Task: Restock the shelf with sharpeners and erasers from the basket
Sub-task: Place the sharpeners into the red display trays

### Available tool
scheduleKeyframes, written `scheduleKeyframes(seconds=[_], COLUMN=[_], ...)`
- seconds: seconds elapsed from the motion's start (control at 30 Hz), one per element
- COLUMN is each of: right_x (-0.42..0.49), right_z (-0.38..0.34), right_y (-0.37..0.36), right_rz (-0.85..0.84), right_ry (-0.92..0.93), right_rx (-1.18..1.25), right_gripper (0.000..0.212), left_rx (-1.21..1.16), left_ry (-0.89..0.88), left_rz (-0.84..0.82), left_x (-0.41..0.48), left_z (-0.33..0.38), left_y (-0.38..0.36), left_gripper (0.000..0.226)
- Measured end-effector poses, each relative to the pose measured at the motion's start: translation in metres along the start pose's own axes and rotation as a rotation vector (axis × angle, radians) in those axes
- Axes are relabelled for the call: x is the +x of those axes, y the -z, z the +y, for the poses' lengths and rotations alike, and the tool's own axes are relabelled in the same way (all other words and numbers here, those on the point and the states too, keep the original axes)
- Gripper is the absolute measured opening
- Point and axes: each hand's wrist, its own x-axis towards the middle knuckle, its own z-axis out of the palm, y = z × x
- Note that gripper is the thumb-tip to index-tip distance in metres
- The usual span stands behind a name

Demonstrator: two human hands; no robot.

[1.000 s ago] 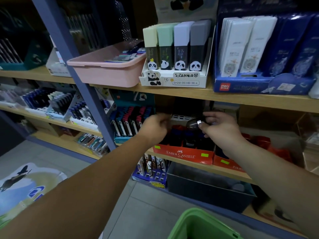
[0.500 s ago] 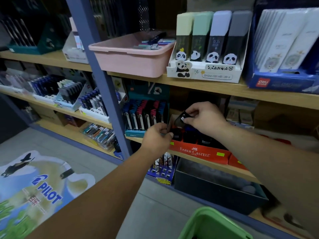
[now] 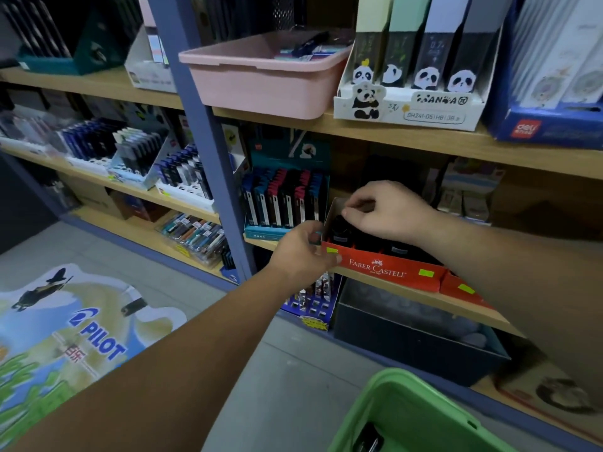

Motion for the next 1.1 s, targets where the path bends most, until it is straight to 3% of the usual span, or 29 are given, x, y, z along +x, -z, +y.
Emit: scheduleKeyframes(seconds=[0.1,0.27,0.4,0.53,0.63,0.7,0.8,0.9,0.93,1.1], right_x=[-0.043,-0.131,-0.198,-0.249,-0.292,-0.315,-0.333,-0.344,-0.348,-0.355], right_z=[-0.01,-0.001,0.018,0.046,0.061,0.062,0.068,0.085,0.087,0.098], right_y=[0.009,-0.007,-0.051,-0.116,-0.17,-0.199,-0.232,-0.268,-0.275,-0.282], right_rz=[0.066,0.039,-0.21,-0.389,-0.472,-0.557,-0.703,-0.85,-0.838,-0.721], right_ry=[0.039,-0.074,-0.192,-0.305,-0.353,-0.32,-0.178,-0.245,-0.233,-0.213], right_rx=[-0.048,0.047,0.204,0.298,0.342,0.302,0.167,0.154,0.12,0.042], right_gripper=[0.024,0.032,0.032,0.035,0.01,0.023,0.032,0.087,0.094,0.091], left_rx=[0.204,0.44,0.468,0.451,0.464,0.484,0.406,0.56,0.6,0.596], left_ry=[-0.005,-0.002,0.022,0.073,0.083,0.072,0.153,0.214,0.226,0.354], left_rz=[-0.02,-0.1,-0.231,-0.342,-0.334,-0.325,-0.5,-0.677,-0.717,-0.735], left_x=[-0.02,-0.061,-0.096,-0.139,-0.177,-0.194,-0.218,-0.24,-0.242,-0.231], left_z=[0.009,0.04,0.041,-0.005,-0.05,-0.07,-0.095,-0.112,-0.117,-0.137], left_y=[0.006,0.004,-0.03,-0.083,-0.114,-0.125,-0.135,-0.139,-0.141,-0.153], left_gripper=[0.062,0.054,0.045,0.042,0.033,0.031,0.042,0.045,0.047,0.05])
